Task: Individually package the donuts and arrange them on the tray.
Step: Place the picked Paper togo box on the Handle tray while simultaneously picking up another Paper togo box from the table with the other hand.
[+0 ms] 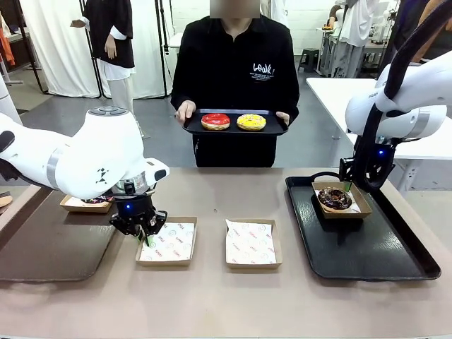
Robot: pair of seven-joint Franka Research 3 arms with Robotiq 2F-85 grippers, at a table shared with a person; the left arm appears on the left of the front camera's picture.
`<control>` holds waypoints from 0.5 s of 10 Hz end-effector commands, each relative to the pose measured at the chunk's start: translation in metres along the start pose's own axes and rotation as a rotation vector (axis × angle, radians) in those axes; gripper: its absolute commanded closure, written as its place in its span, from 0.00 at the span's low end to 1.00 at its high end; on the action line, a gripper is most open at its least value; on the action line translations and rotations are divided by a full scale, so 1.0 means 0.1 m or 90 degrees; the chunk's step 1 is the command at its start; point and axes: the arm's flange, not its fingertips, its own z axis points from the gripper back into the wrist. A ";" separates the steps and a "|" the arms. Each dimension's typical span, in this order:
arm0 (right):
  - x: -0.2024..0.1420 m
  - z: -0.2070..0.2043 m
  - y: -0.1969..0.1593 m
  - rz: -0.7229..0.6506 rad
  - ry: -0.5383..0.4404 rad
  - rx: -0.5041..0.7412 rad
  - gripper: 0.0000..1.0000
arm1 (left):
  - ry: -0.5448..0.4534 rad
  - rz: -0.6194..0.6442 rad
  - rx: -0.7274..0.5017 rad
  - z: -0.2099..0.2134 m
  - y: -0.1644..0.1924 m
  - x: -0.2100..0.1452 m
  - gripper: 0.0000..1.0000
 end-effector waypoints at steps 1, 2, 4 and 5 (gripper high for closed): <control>-0.03 -0.04 -0.04 0.005 0.000 0.017 0.00 | -0.008 -0.012 -0.002 0.00 -0.01 0.02 1.00; -0.04 -0.04 -0.04 0.004 -0.001 0.018 0.00 | -0.010 -0.011 0.000 0.01 -0.01 0.01 1.00; -0.05 -0.04 -0.04 0.004 0.001 0.020 0.00 | -0.008 -0.008 -0.001 0.03 0.00 0.01 1.00; -0.06 -0.04 -0.05 0.003 0.003 0.021 0.00 | -0.009 -0.010 0.000 0.04 0.00 0.01 1.00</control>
